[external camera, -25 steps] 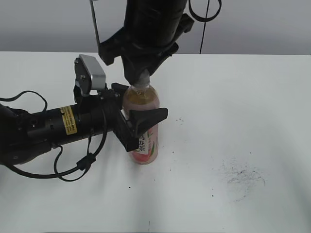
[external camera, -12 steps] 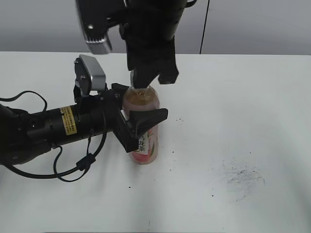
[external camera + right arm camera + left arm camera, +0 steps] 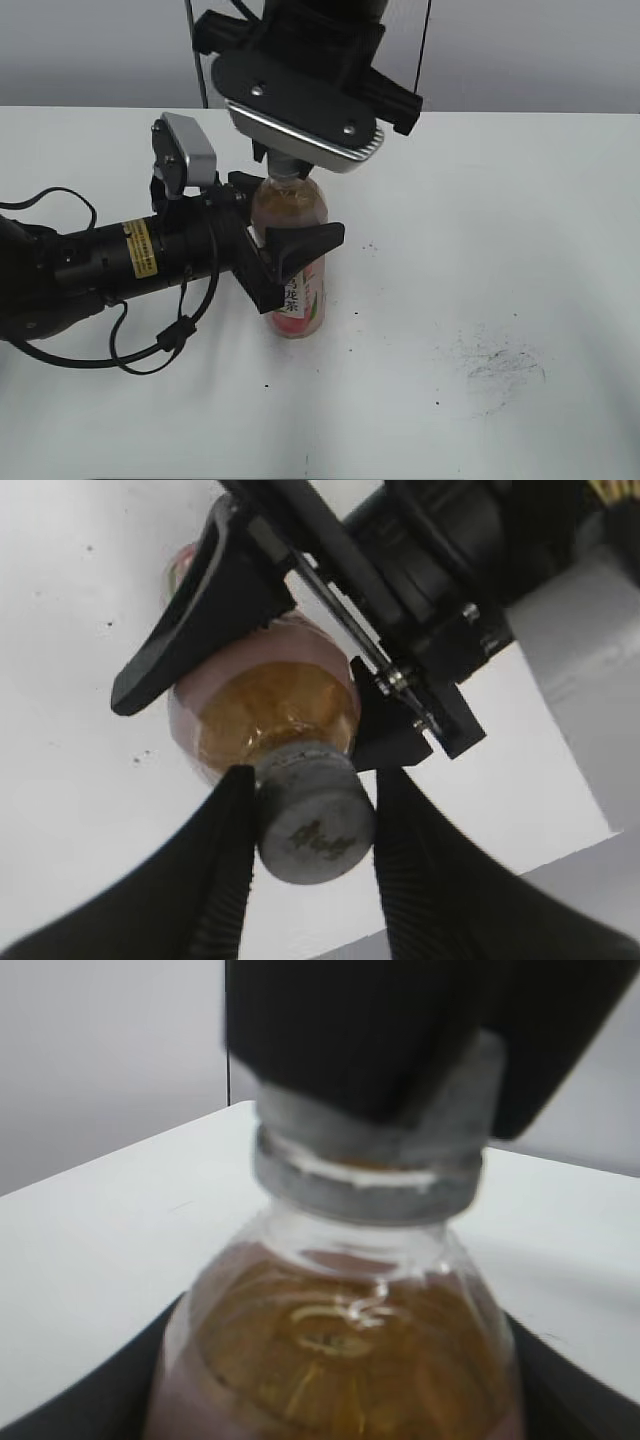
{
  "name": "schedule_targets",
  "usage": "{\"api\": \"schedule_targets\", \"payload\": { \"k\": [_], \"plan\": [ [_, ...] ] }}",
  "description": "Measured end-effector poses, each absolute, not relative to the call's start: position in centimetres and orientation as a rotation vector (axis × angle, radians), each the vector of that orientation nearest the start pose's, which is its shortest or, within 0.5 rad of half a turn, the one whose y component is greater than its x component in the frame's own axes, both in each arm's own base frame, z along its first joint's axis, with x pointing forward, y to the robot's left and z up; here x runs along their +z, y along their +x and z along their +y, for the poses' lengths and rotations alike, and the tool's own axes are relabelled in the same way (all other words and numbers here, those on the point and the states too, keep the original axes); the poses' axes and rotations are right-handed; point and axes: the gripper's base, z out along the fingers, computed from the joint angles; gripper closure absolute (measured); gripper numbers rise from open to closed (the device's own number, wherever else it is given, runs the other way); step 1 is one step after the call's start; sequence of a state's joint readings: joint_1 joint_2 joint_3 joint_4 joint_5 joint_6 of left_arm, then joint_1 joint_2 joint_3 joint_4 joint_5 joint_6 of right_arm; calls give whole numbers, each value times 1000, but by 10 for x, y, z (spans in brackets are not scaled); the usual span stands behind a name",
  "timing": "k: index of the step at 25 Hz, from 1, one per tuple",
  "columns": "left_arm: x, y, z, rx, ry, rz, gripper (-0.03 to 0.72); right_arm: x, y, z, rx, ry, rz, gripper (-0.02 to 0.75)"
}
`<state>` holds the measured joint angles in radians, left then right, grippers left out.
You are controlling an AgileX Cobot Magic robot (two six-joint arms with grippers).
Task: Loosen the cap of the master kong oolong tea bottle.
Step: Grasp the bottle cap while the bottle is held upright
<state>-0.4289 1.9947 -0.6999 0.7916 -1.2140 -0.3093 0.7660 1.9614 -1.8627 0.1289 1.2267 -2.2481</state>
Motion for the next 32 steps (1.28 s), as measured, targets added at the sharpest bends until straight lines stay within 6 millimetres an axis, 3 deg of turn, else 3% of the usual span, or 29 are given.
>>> {"api": "schedule_targets", "payload": {
  "k": [3, 6, 11, 14, 19, 23, 26, 28, 32],
  "plan": [
    [130, 273, -192, -909, 918, 1484, 243, 303, 298, 302, -212, -2810, 50, 465],
    [130, 273, -192, -909, 917, 1485, 243, 303, 298, 302, -218, -2812, 10, 465],
    [129, 273, -191, -909, 918, 1485, 243, 303, 298, 301, -200, -2803, 68, 465],
    [130, 273, -191, -910, 918, 1484, 243, 303, 298, 302, -169, -2787, 204, 428],
    [130, 274, -191, -909, 915, 1486, 243, 304, 291, 309, 14, -2642, 756, 239],
    [130, 274, -192, -909, 917, 1486, 243, 305, 293, 308, 113, -2389, 1384, 193],
    [130, 274, -192, -909, 917, 1486, 243, 306, 295, 307, 197, -2038, 1892, 190],
    [130, 274, -192, -908, 918, 1485, 243, 306, 296, 305, 233, -1798, 2142, 190],
    [130, 274, -192, -910, 919, 1486, 243, 305, 297, 304, 302, -1322, 2498, 205]
  ]
}}
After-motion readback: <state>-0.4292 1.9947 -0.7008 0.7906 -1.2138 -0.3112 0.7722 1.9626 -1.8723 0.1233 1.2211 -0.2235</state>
